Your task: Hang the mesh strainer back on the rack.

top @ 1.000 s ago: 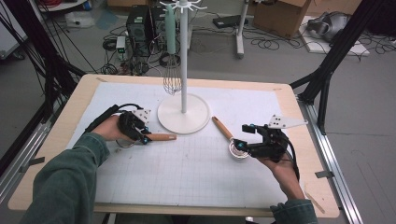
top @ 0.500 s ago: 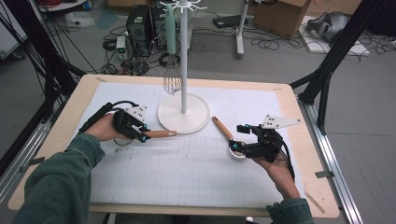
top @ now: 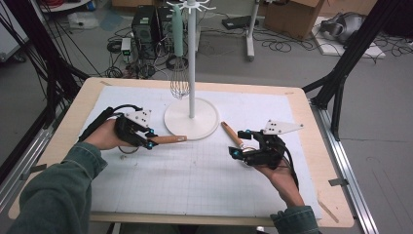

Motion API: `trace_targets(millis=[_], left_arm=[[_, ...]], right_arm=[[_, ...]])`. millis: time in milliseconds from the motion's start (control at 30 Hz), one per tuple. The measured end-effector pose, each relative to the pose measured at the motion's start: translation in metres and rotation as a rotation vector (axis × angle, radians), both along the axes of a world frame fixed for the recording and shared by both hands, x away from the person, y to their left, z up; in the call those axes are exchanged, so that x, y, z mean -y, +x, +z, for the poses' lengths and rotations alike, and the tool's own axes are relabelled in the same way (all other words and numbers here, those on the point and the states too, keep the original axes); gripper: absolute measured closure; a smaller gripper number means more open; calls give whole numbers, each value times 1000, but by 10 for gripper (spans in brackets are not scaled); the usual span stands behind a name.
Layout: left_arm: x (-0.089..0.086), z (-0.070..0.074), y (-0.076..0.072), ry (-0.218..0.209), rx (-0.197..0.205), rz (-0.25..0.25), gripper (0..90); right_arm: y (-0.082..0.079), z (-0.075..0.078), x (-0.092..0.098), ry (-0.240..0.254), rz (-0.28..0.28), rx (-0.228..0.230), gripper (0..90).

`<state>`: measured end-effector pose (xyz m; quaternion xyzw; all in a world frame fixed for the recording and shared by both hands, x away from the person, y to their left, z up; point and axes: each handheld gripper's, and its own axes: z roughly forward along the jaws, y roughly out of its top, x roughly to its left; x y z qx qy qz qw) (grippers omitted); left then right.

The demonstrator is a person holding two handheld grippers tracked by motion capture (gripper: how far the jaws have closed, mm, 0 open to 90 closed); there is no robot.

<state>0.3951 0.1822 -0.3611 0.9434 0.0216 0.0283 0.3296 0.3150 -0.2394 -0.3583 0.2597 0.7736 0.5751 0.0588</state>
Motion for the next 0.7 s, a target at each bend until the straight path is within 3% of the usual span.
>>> trace_targets(millis=[700], left_arm=[[7, 16, -20, -49, 4, -14, 704]], right_arm=[[-5, 2, -24, 4, 43, 19, 220]])
